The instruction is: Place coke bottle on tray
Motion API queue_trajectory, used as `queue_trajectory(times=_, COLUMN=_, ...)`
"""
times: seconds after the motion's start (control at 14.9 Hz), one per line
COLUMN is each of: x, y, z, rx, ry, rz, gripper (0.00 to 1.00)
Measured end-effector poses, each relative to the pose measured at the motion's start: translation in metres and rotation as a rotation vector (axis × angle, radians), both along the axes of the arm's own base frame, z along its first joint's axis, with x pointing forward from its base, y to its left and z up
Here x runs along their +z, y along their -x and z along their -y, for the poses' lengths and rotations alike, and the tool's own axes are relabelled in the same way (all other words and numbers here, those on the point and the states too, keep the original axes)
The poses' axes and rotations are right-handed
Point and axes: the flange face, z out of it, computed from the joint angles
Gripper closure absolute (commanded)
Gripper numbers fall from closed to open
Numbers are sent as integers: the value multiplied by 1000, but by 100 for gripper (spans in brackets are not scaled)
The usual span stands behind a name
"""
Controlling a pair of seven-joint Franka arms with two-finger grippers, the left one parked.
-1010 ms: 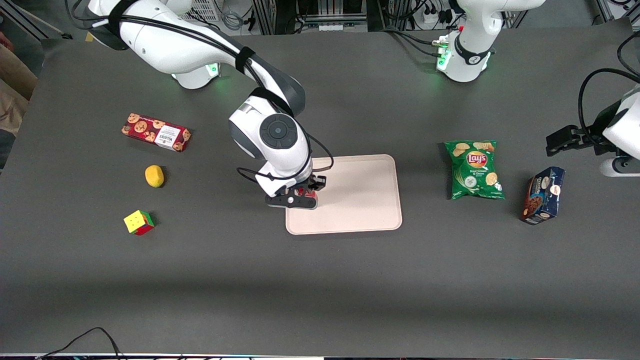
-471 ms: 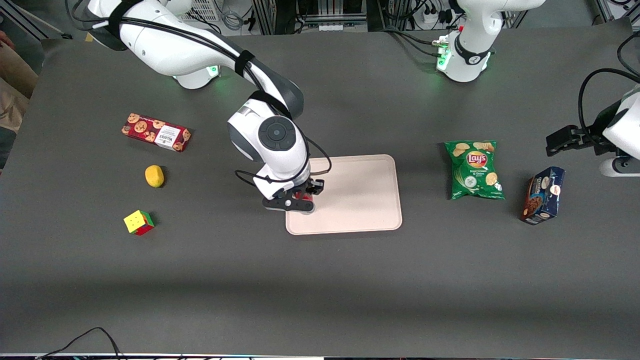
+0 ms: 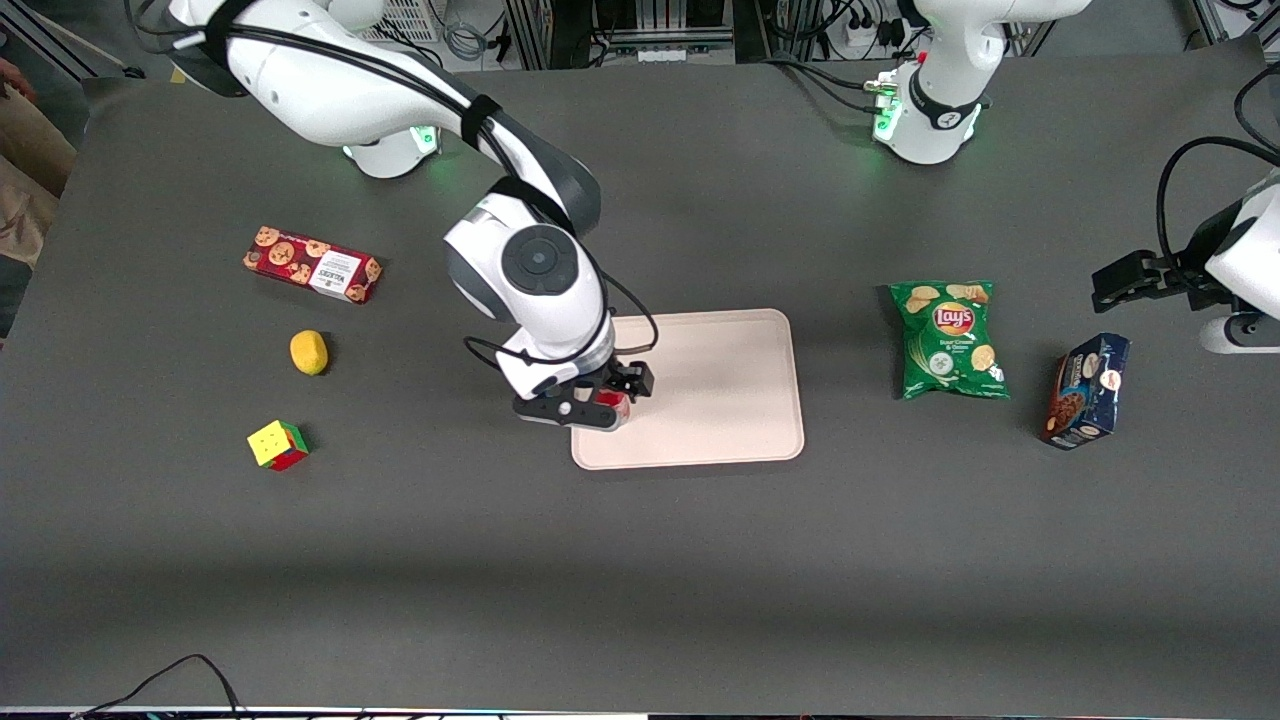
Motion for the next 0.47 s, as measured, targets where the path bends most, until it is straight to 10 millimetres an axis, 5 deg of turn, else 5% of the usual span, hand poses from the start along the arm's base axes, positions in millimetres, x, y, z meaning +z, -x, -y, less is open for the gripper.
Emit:
queue_trajectory(times=0.2, x=70, y=-18, z=43, rx=-40, ry=-48, rz=28, gripper=0)
queue_trajectory(times=0.47, x=158, y=-25, z=134, rx=129, ry=-54, rz=65, gripper=0)
